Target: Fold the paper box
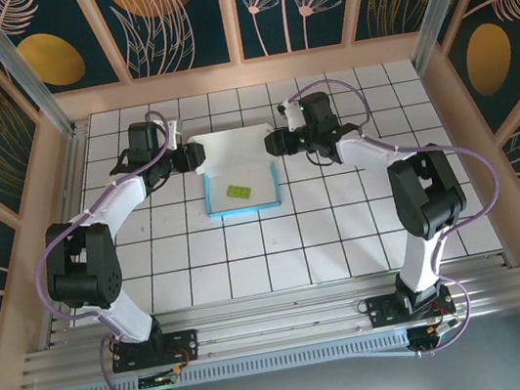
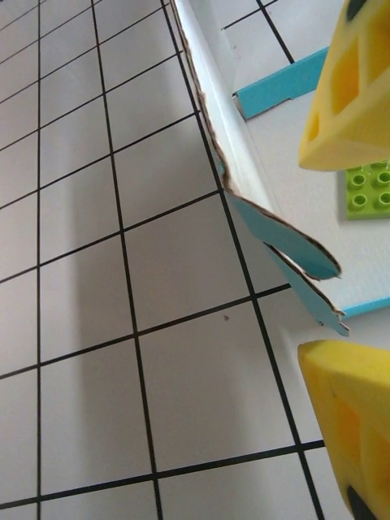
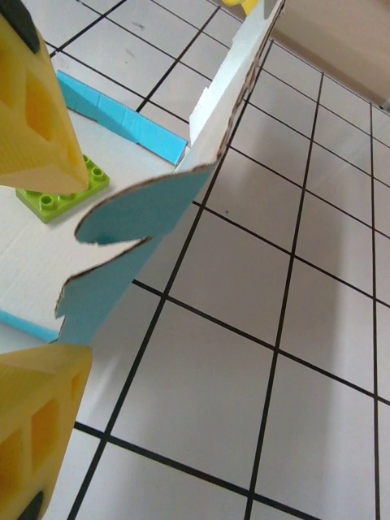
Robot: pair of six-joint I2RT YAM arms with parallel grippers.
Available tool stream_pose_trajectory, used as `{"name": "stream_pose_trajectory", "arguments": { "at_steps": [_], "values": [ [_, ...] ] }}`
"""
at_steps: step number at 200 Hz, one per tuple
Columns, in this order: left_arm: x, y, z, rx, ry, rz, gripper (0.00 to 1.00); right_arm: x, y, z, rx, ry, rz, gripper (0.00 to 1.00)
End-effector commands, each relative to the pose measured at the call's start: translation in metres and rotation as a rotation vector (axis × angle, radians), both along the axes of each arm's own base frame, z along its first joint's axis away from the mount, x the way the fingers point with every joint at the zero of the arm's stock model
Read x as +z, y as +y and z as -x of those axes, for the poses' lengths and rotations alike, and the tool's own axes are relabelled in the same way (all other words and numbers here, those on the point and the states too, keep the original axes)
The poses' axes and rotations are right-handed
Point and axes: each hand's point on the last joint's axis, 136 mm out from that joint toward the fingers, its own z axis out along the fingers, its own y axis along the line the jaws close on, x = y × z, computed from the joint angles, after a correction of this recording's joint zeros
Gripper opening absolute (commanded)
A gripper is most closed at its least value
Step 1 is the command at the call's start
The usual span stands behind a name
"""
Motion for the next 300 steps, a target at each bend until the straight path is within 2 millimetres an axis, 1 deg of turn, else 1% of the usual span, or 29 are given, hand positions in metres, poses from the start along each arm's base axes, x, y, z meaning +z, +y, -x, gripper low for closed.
{"name": "stream_pose_trajectory", "arguments": {
  "at_steps": [1, 18, 49, 78, 90, 97, 106, 108, 110, 130, 139, 150, 167, 182, 200, 225, 237, 257, 277, 281, 300],
  "values": [
    [0.001, -0.002, -0.008, -0.011, 0.002, 0.025, 0.52, 0.012, 0.007, -0.005, -0.007, -0.032, -0.021, 0.51],
    [0.0, -0.005, -0.007, -0.021, 0.01, 0.038, 0.48, 0.013, 0.009, -0.004, -0.004, -0.03, -0.026, 0.49],
    [-0.007, -0.006, -0.008, -0.024, 0.024, 0.041, 0.46, 0.014, 0.014, -0.003, -0.002, -0.033, -0.028, 0.47],
    [-0.004, -0.009, -0.005, -0.029, 0.024, 0.071, 0.37, 0.013, 0.016, -0.002, -0.012, -0.027, -0.029, 0.44],
    [-0.001, -0.011, -0.001, -0.032, 0.02, 0.086, 0.36, 0.012, 0.018, -0.001, -0.024, -0.027, -0.022, 0.42],
    [0.0, -0.011, 0.002, -0.032, 0.021, 0.091, 0.36, 0.012, 0.019, -0.001, -0.037, -0.027, -0.019, 0.41],
    [-0.004, -0.011, 0.005, -0.032, 0.032, 0.092, 0.36, 0.013, 0.019, -0.001, -0.049, -0.031, -0.016, 0.4],
    [0.005, -0.011, 0.006, -0.033, 0.012, 0.096, 0.37, 0.012, 0.019, 0.0, -0.051, -0.03, -0.013, 0.4],
    [0.007, -0.011, 0.007, -0.033, 0.007, 0.098, 0.37, 0.013, 0.02, 0.0, -0.053, -0.033, -0.013, 0.4],
    [0.008, -0.012, 0.014, -0.03, 0.008, 0.097, 0.38, 0.012, 0.02, 0.0, -0.078, -0.039, -0.001, 0.39],
    [0.008, -0.013, 0.018, -0.031, 0.009, 0.091, 0.41, 0.011, 0.021, 0.0, -0.085, -0.043, 0.009, 0.4],
    [0.008, -0.013, 0.021, -0.03, 0.009, 0.08, 0.47, 0.01, 0.021, 0.0, -0.09, -0.046, 0.019, 0.39],
    [0.01, -0.013, 0.024, -0.026, 0.001, 0.063, 0.52, 0.008, 0.021, 0.0, -0.091, -0.047, 0.028, 0.39],
    [0.012, -0.012, 0.024, -0.017, -0.003, 0.054, 0.52, 0.008, 0.022, 0.0, -0.09, -0.049, 0.033, 0.39],
    [0.008, -0.009, 0.023, -0.003, 0.005, 0.028, 0.51, 0.008, 0.023, 0.001, -0.09, -0.05, 0.039, 0.39],
    [0.004, -0.006, 0.023, 0.013, 0.005, -0.001, 0.44, 0.007, 0.024, 0.002, -0.091, -0.055, 0.058, 0.39],
    [0.001, -0.011, 0.025, -0.005, 0.009, -0.005, 0.42, 0.008, 0.026, 0.003, -0.091, -0.059, 0.058, 0.39],
    [-0.008, -0.021, 0.032, -0.026, 0.012, -0.038, 0.43, 0.008, 0.029, 0.008, -0.096, -0.058, 0.054, 0.39],
    [-0.015, -0.024, 0.037, -0.01, 0.002, -0.066, 0.42, 0.007, 0.025, 0.011, -0.116, -0.057, 0.042, 0.39],
    [-0.015, -0.024, 0.039, -0.007, 0.001, -0.063, 0.42, 0.007, 0.033, 0.017, -0.101, -0.057, 0.037, 0.39],
    [-0.018, -0.026, 0.044, 0.005, -0.004, -0.055, 0.45, 0.005, 0.036, 0.025, -0.099, -0.05, 0.025, 0.38]
  ]
}}
